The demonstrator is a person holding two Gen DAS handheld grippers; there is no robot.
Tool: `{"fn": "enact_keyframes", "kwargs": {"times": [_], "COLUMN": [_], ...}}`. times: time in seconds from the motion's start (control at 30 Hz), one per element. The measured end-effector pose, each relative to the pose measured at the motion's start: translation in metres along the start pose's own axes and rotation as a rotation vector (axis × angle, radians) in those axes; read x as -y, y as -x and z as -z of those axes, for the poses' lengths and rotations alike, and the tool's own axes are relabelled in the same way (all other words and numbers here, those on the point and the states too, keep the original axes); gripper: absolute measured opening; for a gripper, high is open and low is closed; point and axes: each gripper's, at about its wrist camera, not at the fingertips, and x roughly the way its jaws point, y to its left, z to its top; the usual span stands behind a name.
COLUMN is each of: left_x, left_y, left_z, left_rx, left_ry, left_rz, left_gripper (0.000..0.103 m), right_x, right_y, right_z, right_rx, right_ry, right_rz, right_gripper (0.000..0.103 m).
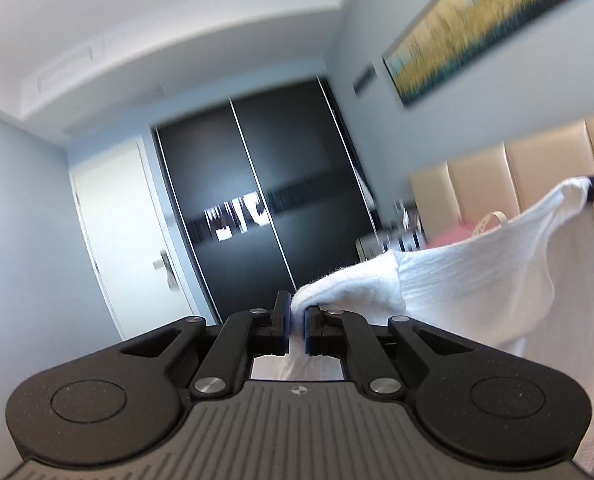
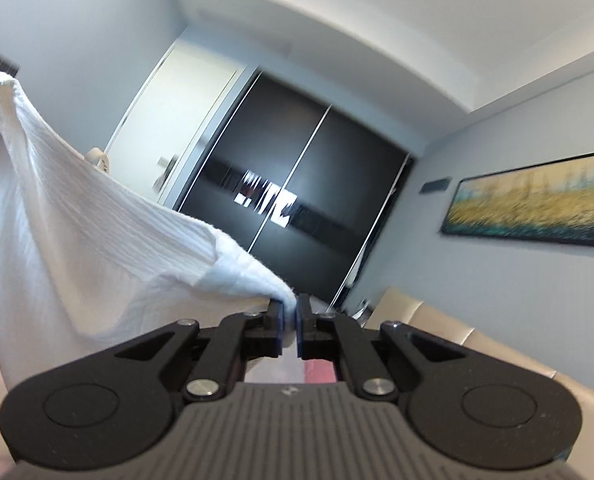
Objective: Fold clothes
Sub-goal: 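Raise the white shirt high with both grippers to shake it out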
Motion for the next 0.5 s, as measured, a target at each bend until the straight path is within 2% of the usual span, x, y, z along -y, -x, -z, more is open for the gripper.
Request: {"fn": "enact_keyframes", "kwargs": {"times": [0.2,0.27,0.37,0.5], "left_x": [-0.008,-0.009,-0.009,-0.007], "left_y": [0.061,0.074,0.088,0.102], "left_z": [-0.055,-0.069,-0.086,-0.095], "left_rx": [0.256,0.316,0.369,0.394], "left_ry": [0.049,0.056,0.058,0.044], "left_rz": [-0.048,-0.054,-0.047,-0.048], "left_gripper": [0.004,0.004,0.004,0.005], "right_x": [0.040,0.045,0.052,0.058], "right_y": [0.050,0.062,0.077,0.089], "right_z": [-0.041,-0.050,-0.060,-0.063], "right_rx": [0.196,0.246,0.302,0.356], "right_ry": [-0.077,-0.088,-0.102,-0.135], "right_rz": [0.096,0.121,0.152,0.174], "right_gripper": [0.006,0.006,0.006,0.006]}}
